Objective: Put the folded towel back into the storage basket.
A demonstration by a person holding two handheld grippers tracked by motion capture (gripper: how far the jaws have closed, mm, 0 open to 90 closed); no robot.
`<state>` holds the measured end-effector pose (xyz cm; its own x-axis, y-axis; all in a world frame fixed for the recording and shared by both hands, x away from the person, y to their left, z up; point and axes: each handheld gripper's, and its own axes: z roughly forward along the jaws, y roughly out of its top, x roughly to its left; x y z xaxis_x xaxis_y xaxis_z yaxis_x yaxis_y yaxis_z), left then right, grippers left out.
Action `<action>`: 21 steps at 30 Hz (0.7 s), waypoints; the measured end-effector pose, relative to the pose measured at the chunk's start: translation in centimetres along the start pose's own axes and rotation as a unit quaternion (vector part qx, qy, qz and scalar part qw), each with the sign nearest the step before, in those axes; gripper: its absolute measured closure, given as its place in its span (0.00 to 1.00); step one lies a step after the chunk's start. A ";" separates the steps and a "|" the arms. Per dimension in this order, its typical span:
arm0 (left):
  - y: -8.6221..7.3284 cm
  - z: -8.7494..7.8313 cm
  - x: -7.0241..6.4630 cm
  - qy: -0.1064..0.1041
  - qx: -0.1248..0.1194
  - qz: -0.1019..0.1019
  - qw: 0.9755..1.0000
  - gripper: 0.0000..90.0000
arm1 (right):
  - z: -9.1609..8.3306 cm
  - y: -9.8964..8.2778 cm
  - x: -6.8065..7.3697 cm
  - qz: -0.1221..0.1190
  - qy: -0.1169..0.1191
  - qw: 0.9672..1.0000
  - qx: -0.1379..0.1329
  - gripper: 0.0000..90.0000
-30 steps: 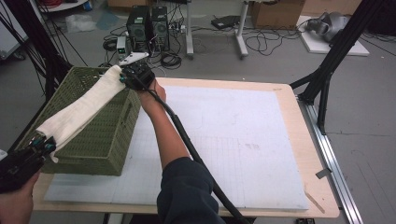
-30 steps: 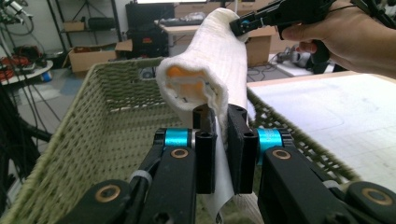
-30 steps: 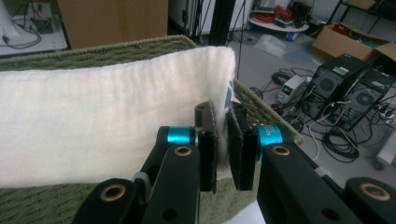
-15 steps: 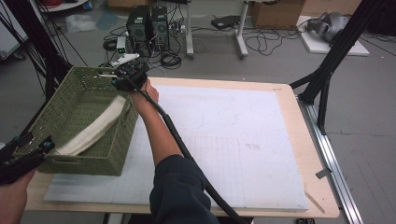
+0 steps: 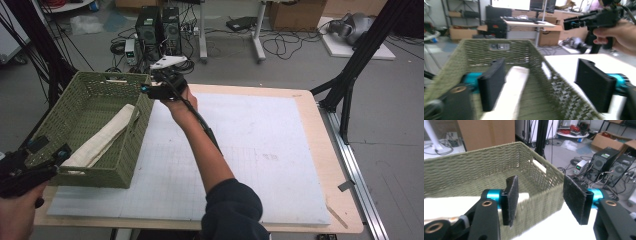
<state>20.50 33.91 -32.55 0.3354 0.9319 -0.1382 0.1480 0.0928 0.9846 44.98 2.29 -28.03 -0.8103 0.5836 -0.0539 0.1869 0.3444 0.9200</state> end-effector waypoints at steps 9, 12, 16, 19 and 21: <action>0.0 3.4 -3.7 -0.075 0.022 0.012 0.997 0.16 | -6.8 -3.0 -1.8 0.017 0.002 1.000 0.008 0.27; -0.1 4.6 -5.0 -0.099 0.025 0.012 0.995 0.17 | -8.7 -4.1 -2.3 0.019 -0.002 1.000 0.010 0.25; -0.3 6.0 -6.6 -0.124 0.030 0.010 0.992 0.17 | -11.8 -6.2 -2.9 0.025 -0.009 1.000 0.011 0.23; -0.6 7.1 -7.9 -0.149 0.033 0.011 0.988 0.17 | -14.0 -7.7 -3.4 0.034 -0.019 0.999 0.013 0.22; -0.8 7.8 -8.8 -0.166 0.035 0.017 0.985 0.17 | -15.6 -8.7 -3.7 0.039 -0.025 0.999 0.010 0.22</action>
<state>24.71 22.87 -32.91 0.6249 0.7671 -0.1447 0.1913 0.0292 0.9811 37.66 -14.33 -29.81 -0.7646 0.6446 -0.0012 0.2604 0.3107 0.9141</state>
